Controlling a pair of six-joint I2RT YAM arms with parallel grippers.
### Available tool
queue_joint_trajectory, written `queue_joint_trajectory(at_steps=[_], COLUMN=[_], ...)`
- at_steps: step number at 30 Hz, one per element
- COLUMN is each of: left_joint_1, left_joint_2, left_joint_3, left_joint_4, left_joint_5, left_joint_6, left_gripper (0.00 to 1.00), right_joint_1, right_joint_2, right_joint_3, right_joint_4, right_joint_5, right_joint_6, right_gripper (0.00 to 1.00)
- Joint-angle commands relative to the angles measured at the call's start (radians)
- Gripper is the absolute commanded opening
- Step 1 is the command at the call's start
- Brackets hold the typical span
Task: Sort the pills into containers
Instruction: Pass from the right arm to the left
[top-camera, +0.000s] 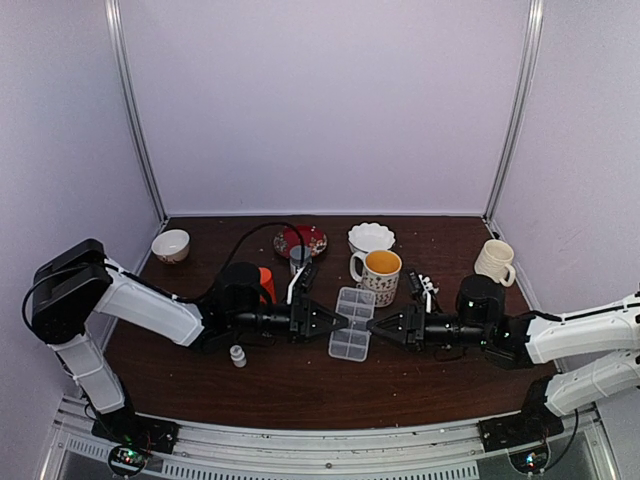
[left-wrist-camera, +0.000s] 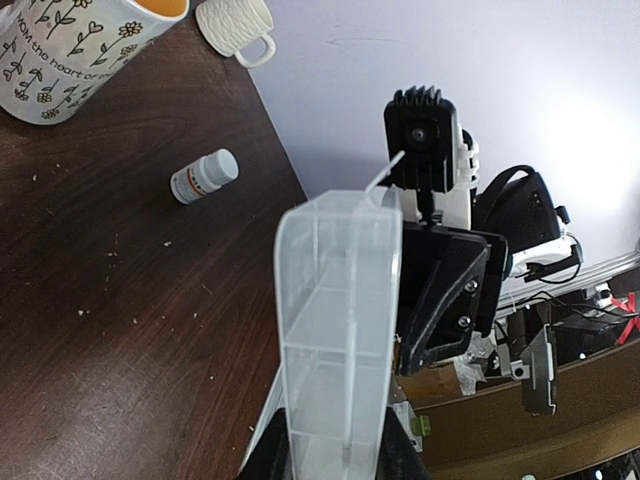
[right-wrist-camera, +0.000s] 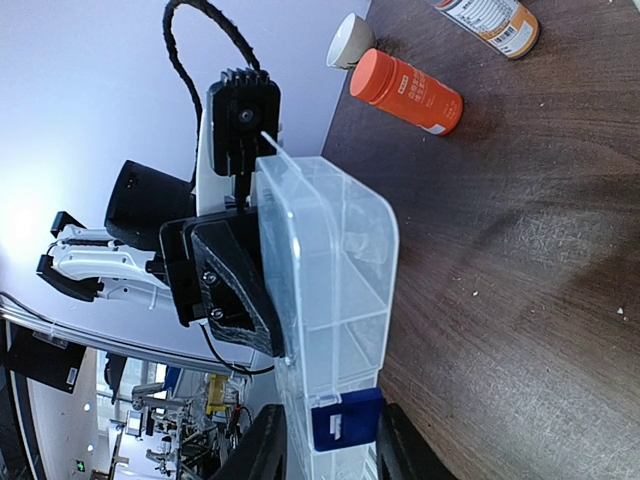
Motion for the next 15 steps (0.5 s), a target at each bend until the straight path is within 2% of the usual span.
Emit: queue_joint_trajectory(at_steps=[1, 15], left_joint_1=[0.02, 0.019], left_joint_2=[-0.009, -0.02], left_joint_3=[0.005, -0.003], left_joint_4=[-0.239, -0.258], left_joint_5=[-0.093, -0.109], left_joint_6=[0.085, 0.092], left_gripper=[0.08, 0.08], right_joint_1=[0.005, 0.005], right_joint_2=[-0.046, -0.101], right_joint_3=[0.015, 0.016], right_joint_4=[0.112, 0.104], right_joint_5=[-0.037, -0.037], right_joint_6=[0.007, 0.006], right_gripper=[0.31, 0.31])
